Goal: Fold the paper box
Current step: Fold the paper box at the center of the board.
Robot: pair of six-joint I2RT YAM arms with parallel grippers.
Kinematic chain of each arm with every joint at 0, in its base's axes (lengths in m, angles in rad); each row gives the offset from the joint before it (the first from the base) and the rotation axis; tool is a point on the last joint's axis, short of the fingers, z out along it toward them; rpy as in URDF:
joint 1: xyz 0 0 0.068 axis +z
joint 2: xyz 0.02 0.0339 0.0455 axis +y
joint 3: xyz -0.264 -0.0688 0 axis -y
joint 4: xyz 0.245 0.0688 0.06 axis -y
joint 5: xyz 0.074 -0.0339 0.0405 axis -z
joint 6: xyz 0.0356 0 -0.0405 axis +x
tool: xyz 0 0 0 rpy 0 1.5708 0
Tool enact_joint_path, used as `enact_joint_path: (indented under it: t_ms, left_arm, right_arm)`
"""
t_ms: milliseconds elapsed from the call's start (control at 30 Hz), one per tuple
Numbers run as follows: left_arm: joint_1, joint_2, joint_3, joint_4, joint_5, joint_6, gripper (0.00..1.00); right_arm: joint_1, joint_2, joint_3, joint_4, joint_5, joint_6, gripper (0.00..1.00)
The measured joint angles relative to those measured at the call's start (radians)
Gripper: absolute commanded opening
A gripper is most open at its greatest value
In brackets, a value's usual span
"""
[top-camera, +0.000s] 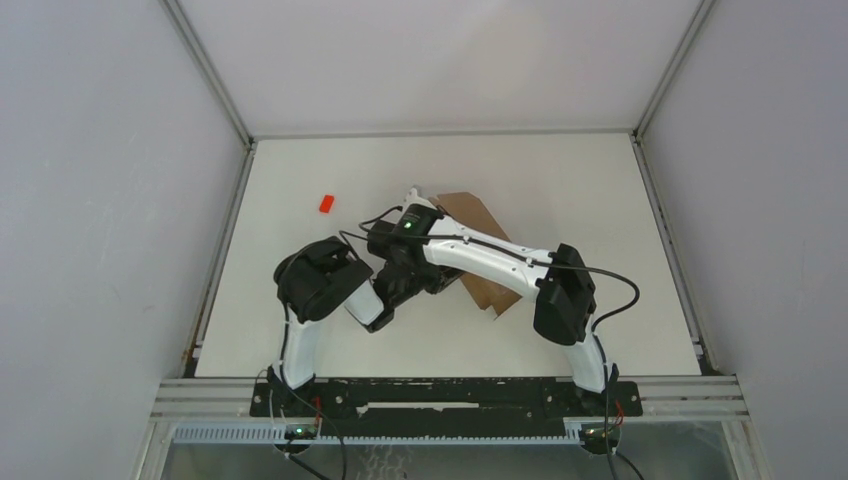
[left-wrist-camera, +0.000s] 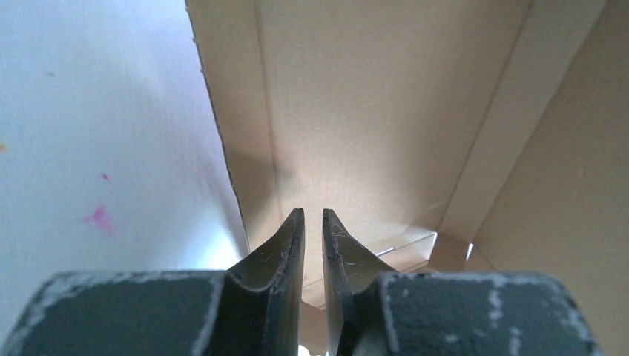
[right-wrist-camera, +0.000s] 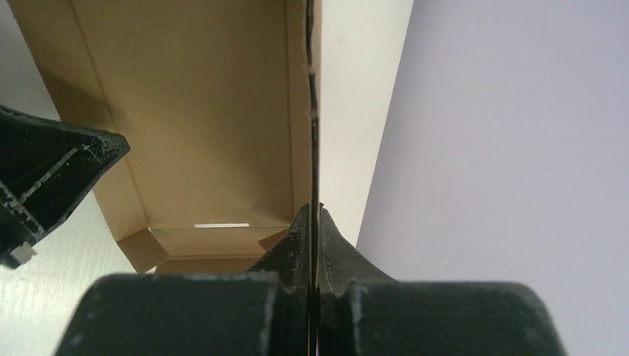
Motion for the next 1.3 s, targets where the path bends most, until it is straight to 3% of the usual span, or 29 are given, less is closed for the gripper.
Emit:
enact_joint_path:
  t_ms: [533, 1300]
  left_arm:
    - [0.009, 0.018, 0.069, -0.171, 0.045, -0.01, 0.19]
    - [0.016, 0.045, 0.083, -0.171, 0.085, -0.028, 0.19]
  right_arm:
    - [0.031, 0.012, 0.002, 0.0, 0.0, -0.016, 0.0]
    - [0.046, 0.054, 0.186, -0.042, -0.157, -0.045, 0.0]
